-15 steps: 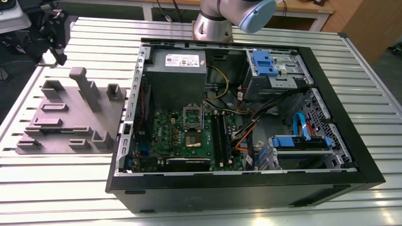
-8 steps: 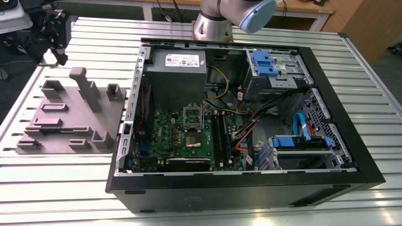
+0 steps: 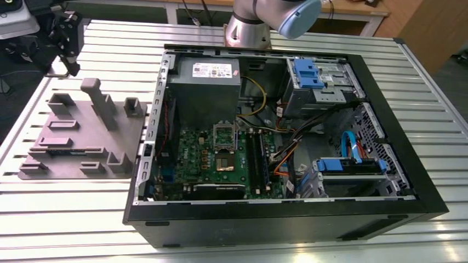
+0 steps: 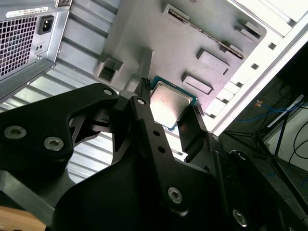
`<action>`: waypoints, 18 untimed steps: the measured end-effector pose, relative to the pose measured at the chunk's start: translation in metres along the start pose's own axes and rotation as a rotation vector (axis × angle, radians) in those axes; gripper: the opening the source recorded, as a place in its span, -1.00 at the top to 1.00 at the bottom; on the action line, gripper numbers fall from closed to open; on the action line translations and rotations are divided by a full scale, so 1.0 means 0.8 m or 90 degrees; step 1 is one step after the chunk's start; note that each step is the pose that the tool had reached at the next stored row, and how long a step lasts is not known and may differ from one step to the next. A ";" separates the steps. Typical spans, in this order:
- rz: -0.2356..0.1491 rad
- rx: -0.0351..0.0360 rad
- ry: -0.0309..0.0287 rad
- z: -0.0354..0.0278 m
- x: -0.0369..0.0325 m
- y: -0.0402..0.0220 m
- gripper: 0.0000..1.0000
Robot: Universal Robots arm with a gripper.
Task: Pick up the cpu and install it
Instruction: 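Pick up the cpu and move it towards the insertion slot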
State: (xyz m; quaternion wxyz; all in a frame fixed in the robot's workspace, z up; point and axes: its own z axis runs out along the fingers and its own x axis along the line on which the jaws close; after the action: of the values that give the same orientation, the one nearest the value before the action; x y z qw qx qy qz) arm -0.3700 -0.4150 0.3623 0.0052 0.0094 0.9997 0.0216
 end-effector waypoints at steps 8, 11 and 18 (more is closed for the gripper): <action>0.000 0.0000 0.0000 0.0000 -0.0021 0.0001 0.06; 0.000 0.0000 0.0000 0.0001 -0.0029 0.0001 0.06; 0.000 0.0000 0.0000 0.0001 -0.0047 0.0001 0.06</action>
State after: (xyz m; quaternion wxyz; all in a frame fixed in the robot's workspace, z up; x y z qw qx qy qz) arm -0.3662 -0.4150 0.3623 0.0052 0.0094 0.9997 0.0216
